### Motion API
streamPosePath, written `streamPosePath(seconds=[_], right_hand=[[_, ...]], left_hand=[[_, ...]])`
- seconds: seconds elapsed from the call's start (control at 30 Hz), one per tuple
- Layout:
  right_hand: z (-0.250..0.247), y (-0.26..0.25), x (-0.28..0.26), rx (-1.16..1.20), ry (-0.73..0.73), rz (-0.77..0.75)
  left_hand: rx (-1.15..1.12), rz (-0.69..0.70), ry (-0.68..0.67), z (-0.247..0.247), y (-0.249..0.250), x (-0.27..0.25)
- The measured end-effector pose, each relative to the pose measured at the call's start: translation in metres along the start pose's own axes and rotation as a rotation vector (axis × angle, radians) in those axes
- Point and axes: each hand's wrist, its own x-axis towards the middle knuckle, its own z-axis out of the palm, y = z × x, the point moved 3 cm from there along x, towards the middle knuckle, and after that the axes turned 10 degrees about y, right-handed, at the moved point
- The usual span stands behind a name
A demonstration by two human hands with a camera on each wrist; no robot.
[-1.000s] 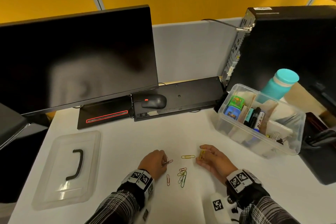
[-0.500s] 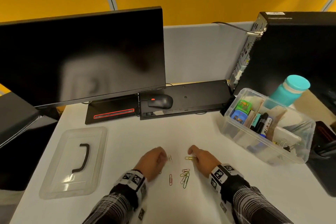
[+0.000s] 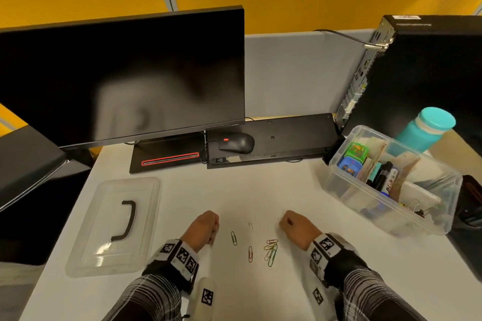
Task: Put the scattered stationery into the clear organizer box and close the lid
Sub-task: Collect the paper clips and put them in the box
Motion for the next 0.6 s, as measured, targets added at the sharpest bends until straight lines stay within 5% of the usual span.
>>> streamPosePath(seconds=[0.13,0.23,0.33,0.4,0.5,0.6], right_hand=[[-0.010,0.006,-0.006,1.079,-0.029,0.187],[-0.011,0.006,-0.012,1.242,-0.031,0.193],[-0.015,0.001,-0.020,0.973,0.032,0.104],[-0.015,-0.006,-0.028,0.513,0.073,-0.110],[-0.003,-0.007,-0.040,-0.164,-0.029,-0.404],[0.007,-0.004,-0.042,-0.509,-0.114,-0.481]], left_hand=[[0.475,0.398,-0.135,0.006,-0.003,-0.008],[0.755,0.642,-0.184,0.009,-0.001,-0.015],[0.953,0.740,-0.253,0.013,-0.001,-0.014],[1.027,0.773,-0.255,0.014,0.000,-0.013],[1.091,0.819,-0.230,0.017,0.005,-0.010],[1.180,0.821,-0.243,0.019,0.009,-0.009]])
